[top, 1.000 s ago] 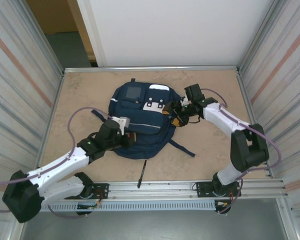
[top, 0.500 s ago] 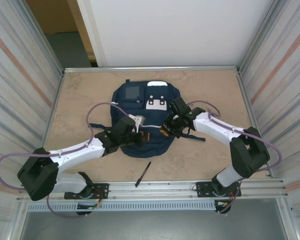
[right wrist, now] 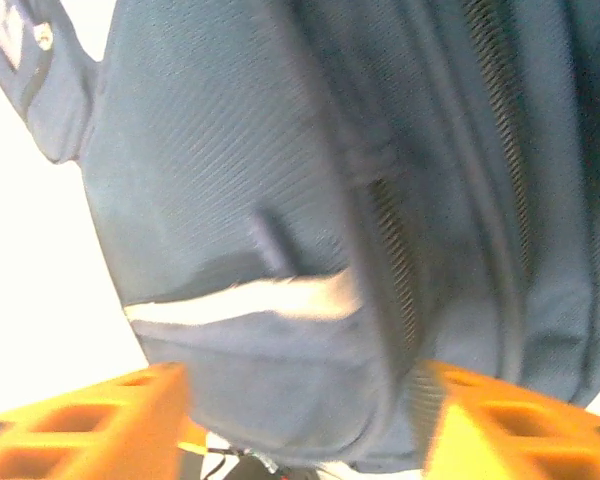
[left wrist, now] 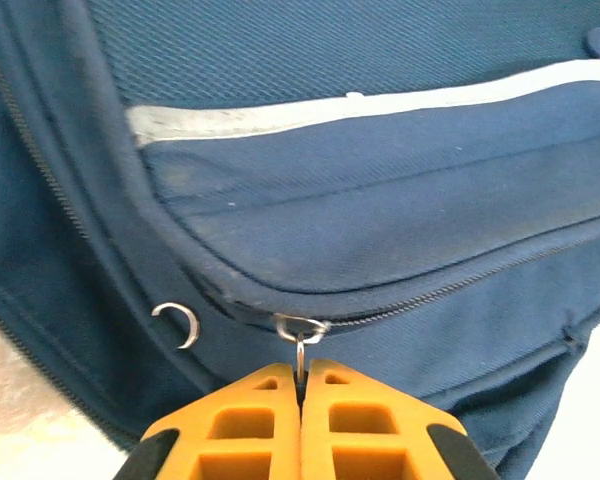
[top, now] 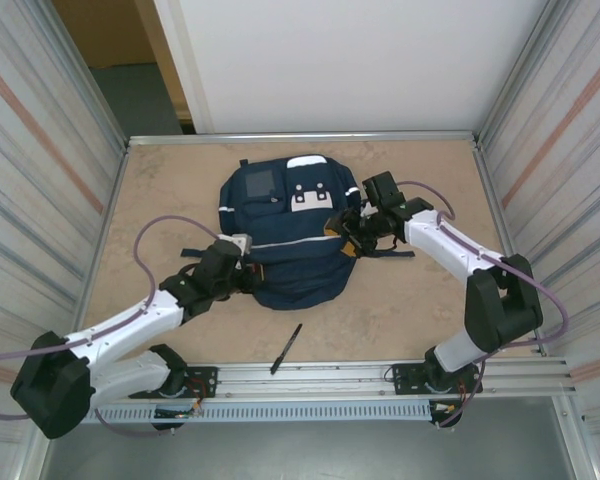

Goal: Pack the student bag

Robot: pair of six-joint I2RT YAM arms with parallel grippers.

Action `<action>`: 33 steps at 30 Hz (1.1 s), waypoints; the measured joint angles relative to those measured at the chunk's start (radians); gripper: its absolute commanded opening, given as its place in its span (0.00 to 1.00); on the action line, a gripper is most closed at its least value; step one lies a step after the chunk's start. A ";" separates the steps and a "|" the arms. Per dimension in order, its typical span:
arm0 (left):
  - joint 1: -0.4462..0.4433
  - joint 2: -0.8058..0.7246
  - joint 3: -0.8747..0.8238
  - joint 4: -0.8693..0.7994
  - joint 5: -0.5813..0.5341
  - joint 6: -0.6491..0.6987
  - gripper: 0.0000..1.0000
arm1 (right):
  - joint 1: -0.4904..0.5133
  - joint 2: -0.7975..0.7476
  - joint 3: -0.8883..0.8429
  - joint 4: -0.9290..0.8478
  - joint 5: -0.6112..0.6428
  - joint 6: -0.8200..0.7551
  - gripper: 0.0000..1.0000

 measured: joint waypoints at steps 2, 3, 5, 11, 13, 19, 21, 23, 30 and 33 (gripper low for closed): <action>-0.038 0.035 0.026 0.003 0.000 0.002 0.00 | 0.046 -0.051 -0.015 -0.005 0.023 0.041 0.72; -0.065 0.055 0.046 0.006 -0.001 0.006 0.00 | 0.081 -0.084 -0.029 -0.002 0.036 0.068 0.72; -0.120 0.088 0.095 0.010 -0.002 0.016 0.00 | 0.147 -0.136 -0.056 0.013 0.053 0.114 0.71; -0.189 0.137 0.155 0.106 0.051 0.023 0.00 | 0.225 -0.128 -0.085 0.041 0.080 0.225 0.69; -0.189 0.154 0.155 0.134 0.075 0.022 0.00 | 0.222 -0.103 -0.088 0.053 0.094 0.244 0.59; -0.188 0.182 0.125 0.201 0.129 0.000 0.00 | 0.219 -0.016 -0.070 0.082 0.097 0.236 0.14; -0.187 0.175 0.105 0.199 0.119 -0.004 0.00 | 0.219 0.005 -0.056 0.082 0.091 0.230 0.05; -0.175 0.143 0.084 0.177 0.093 -0.008 0.00 | 0.217 0.009 -0.053 0.083 0.091 0.217 0.00; -0.014 -0.047 0.033 0.021 -0.010 -0.019 0.00 | 0.201 -0.006 -0.044 0.092 0.045 0.201 0.00; 0.145 -0.098 -0.004 -0.018 -0.028 -0.019 0.00 | 0.187 -0.019 -0.040 0.069 0.053 0.181 0.00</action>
